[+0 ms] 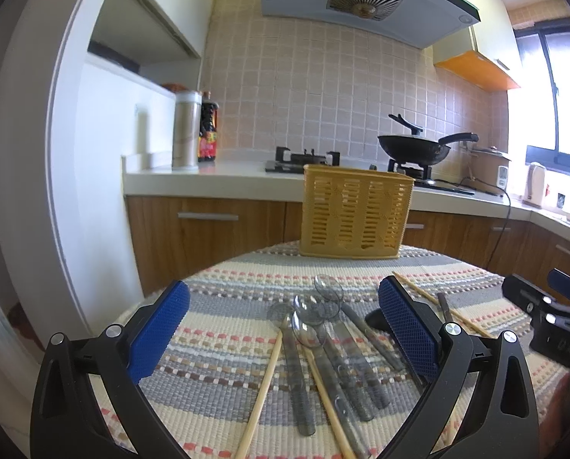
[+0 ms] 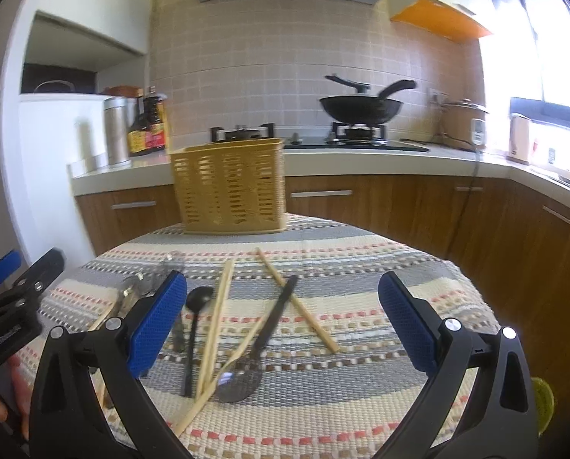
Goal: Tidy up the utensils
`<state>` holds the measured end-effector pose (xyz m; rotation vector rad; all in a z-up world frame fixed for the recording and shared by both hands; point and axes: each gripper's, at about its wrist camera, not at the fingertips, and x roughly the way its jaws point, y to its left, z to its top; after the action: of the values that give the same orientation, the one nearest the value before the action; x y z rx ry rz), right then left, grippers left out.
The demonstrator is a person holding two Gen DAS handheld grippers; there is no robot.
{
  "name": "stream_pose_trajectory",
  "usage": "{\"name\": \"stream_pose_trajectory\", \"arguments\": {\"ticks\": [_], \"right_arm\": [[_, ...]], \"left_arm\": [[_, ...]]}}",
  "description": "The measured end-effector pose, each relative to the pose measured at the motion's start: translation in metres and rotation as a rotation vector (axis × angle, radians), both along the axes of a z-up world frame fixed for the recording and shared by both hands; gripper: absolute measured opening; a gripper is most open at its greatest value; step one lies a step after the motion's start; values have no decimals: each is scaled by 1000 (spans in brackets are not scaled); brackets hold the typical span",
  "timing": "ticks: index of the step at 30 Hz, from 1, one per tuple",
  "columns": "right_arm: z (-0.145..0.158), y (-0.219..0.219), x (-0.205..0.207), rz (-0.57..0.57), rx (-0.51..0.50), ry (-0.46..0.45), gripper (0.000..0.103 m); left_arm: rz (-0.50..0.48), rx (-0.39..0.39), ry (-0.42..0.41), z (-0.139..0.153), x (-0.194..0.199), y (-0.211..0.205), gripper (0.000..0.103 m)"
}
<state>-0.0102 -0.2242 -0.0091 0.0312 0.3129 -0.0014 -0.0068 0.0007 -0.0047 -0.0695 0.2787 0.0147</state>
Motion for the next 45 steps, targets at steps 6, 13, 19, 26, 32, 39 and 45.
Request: {"name": "stream_pose_trajectory", "arguments": {"ticks": [6,13,19,26,32,39,45], "right_arm": [[9,-15,8,-13,28,32,96],[37,-24,34,-6,25,141,96],[64,-32,79,57,-5,303,93],[58,-25,122,202,-25,573,70],[10,-14,156,289,47,854,40],[-19,-25,175,297,172,995,35],[-35,-20,191,263,156,1077,27]], "left_arm": [[-35,-128,110,17,14,55,94],[-158,-180,297,42,49,80,81],[-288,-273,510,40,96,75,69],[-366,-284,650,20,123,53,67],[-371,-357,820,-22,152,43,55],[-333,-281,873,-41,166,21,48],[-299,-221,876,-42,173,15,45]]}}
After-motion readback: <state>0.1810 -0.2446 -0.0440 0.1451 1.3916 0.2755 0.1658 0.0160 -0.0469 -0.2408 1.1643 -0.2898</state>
